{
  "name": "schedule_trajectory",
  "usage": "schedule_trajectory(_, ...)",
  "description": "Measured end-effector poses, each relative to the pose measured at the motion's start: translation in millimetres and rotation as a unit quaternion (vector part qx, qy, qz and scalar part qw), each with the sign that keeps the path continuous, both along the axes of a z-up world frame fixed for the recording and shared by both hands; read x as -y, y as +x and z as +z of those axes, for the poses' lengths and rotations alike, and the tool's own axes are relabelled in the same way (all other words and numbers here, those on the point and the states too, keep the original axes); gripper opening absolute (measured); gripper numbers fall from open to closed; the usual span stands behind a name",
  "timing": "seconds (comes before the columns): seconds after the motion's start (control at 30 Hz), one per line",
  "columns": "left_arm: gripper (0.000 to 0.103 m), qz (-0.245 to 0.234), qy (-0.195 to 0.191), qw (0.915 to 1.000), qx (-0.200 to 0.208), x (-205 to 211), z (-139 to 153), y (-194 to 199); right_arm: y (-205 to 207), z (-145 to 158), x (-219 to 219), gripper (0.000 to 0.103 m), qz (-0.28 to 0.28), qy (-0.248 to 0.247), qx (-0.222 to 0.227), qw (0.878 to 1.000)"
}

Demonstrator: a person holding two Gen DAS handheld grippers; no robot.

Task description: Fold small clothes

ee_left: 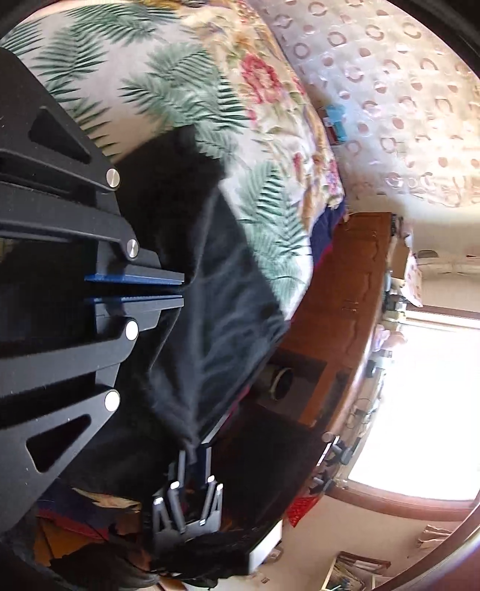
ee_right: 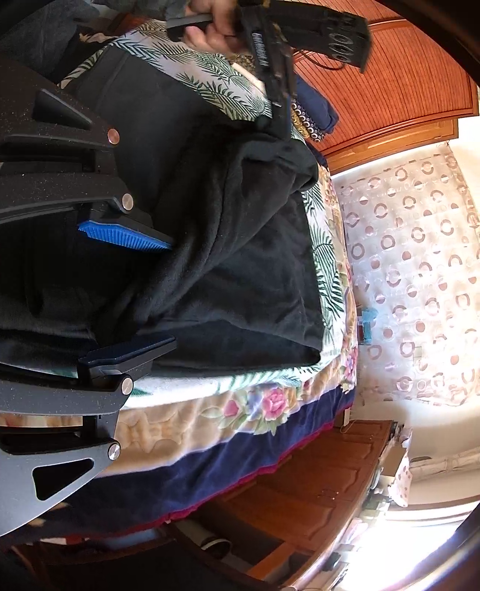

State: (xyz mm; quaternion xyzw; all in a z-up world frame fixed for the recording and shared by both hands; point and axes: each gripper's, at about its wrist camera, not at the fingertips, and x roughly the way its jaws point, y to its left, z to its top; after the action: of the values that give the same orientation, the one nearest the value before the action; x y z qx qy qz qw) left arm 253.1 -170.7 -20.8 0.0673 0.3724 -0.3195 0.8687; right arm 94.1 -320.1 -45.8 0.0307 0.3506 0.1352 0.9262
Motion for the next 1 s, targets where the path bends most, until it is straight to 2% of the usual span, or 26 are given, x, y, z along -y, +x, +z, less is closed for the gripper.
schedule_trajectory(0.2,0.006,-0.01,-0.008,0.9996,0.027,37.4,29.1,46.4,3.5,14.9,12.3,0.047,-0.011,-0.006,0.014,1.0)
schedule_trajectory(0.3,0.006,-0.018,-0.011,0.9996,0.02,59.0,34.4,69.7,6.1,19.3,14.9,0.047,-0.019,-0.009,0.018,1.0)
schedule_trajectory(0.4,0.006,-0.009,0.002,0.9999,0.011,75.4,33.6,85.0,11.2,20.5,16.0,0.047,-0.026,-0.014,0.019,0.999)
schedule_trajectory(0.47,0.017,-0.017,0.002,0.9997,0.017,79.1,36.7,83.2,16.1,20.9,15.9,0.047,-0.028,-0.014,0.017,0.999)
schedule_trajectory(0.5,0.034,-0.021,-0.001,0.9996,0.02,78.1,38.7,81.2,17.9,21.1,15.3,0.047,-0.028,-0.014,0.017,0.999)
schedule_trajectory(0.53,0.045,-0.023,-0.005,0.9994,0.025,75.8,40.5,79.1,20.5,21.6,14.4,0.047,-0.027,-0.012,0.016,0.999)
schedule_trajectory(0.57,0.049,-0.024,-0.006,0.9993,0.027,73.8,41.8,77.1,23.5,21.7,13.7,0.047,-0.024,-0.011,0.015,1.0)
schedule_trajectory(0.63,0.066,-0.022,0.001,0.9993,0.03,65.8,42.3,75.1,29.3,21.4,10.1,0.047,-0.019,-0.01,0.015,1.0)
schedule_trajectory(0.7,0.075,-0.016,0.009,0.9992,0.036,57.4,39.9,73.3,38.9,22.9,6.2,0.047,-0.011,-0.011,0.014,1.0)
schedule_trajectory(0.73,0.077,-0.013,0.012,0.9992,0.036,53.5,38.7,73.3,43.4,24.3,4.8,0.047,-0.006,-0.012,0.015,1.0)
schedule_trajectory(1.0,0.079,0.036,0.035,0.9986,0.015,-4.5,7.4,66.4,82.2,36.3,-26.2,0.047,0.058,-0.02,0.014,0.998)
